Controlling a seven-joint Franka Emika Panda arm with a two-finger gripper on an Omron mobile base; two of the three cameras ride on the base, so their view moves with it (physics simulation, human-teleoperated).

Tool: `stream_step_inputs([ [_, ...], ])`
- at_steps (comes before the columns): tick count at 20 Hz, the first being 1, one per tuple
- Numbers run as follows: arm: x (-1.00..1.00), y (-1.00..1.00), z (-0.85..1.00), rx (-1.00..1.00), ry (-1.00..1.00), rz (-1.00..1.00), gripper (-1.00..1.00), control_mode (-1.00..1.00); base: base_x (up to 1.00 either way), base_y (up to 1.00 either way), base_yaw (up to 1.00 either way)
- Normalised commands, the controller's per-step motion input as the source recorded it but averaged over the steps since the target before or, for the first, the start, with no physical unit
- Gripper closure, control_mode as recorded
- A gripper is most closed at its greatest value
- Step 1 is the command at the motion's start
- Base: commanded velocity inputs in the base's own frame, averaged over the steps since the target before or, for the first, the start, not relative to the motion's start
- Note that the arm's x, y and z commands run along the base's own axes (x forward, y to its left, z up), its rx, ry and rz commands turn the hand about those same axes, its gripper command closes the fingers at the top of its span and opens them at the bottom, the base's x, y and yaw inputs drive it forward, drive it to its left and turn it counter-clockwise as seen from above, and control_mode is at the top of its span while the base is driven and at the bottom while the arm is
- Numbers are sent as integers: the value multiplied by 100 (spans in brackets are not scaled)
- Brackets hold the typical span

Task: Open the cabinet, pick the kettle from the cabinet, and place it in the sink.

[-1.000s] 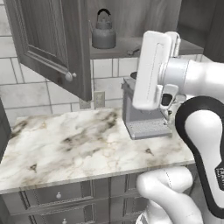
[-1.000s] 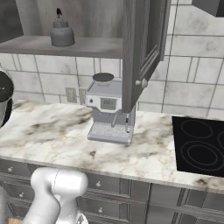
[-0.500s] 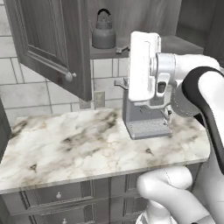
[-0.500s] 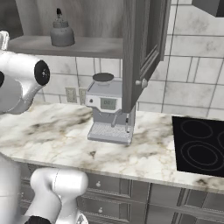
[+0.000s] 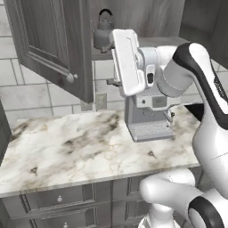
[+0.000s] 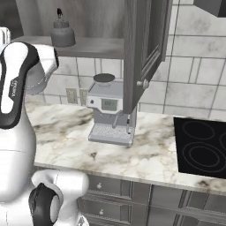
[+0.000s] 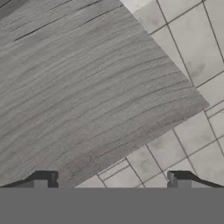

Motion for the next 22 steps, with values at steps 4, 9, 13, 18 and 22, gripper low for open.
stream_step_inputs([
  [4, 19, 28, 4, 0, -12, 34, -100, -100, 0, 0, 0],
  [9, 15, 33, 2, -1, -15, 30, -100, -100, 0, 0, 0],
  [13, 5, 39, 0, -3, -16, 26, -100, -100, 0, 0, 0],
  [18, 0, 42, 0, -1, -17, 21, -100, -100, 0, 0, 0],
  [22, -4, 45, 0, 0, -16, 13, -100, -100, 0, 0, 0],
])
